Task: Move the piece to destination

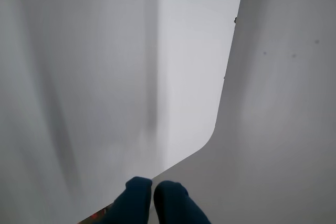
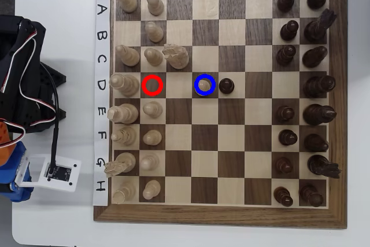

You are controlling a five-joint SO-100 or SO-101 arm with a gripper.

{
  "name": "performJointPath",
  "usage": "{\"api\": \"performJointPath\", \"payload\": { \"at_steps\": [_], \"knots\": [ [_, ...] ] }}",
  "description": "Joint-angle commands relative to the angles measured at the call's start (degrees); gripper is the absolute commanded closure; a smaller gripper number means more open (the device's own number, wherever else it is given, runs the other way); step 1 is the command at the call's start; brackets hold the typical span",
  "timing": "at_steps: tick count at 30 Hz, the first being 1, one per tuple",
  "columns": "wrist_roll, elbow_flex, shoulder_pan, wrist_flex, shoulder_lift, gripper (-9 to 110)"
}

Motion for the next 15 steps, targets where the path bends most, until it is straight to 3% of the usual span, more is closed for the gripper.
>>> {"api": "performJointPath", "payload": {
  "at_steps": [1,15],
  "knots": [
    [1.85,-0.35,0.35,-0.35,3.43,101],
    [2.37,-0.35,0.88,-0.44,3.52,101]
  ]
}}
